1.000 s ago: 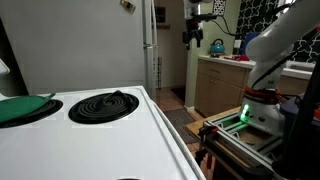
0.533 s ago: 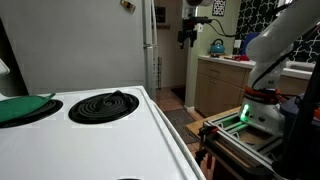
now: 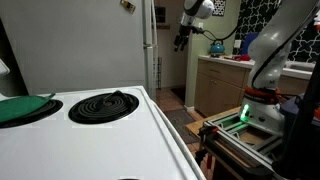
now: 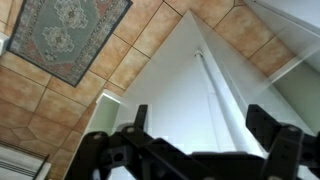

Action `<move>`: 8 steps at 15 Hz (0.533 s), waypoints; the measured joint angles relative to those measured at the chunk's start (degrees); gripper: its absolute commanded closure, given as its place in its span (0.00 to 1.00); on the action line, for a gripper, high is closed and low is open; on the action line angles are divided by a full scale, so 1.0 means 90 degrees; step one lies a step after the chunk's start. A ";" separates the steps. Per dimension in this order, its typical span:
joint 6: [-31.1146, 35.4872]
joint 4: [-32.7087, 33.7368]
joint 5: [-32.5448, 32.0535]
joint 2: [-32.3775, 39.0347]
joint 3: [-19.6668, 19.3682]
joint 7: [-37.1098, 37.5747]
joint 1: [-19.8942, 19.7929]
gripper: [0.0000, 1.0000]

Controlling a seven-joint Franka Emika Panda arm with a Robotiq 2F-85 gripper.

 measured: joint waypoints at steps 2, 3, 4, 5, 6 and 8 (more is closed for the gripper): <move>0.0110 0.0065 0.0437 0.0194 -0.0271 -0.0943 0.0233 0.00; 0.0115 0.0110 0.0657 0.0279 -0.0383 -0.1390 0.0342 0.00; 0.0115 0.0158 0.0885 0.0356 -0.0478 -0.1812 0.0437 0.00; 0.0116 0.0208 0.1081 0.0425 -0.0539 -0.2142 0.0492 0.00; 0.0116 0.0260 0.1203 0.0489 -0.0573 -0.2351 0.0515 0.00; 0.0116 0.0319 0.1274 0.0569 -0.0598 -0.2493 0.0534 0.00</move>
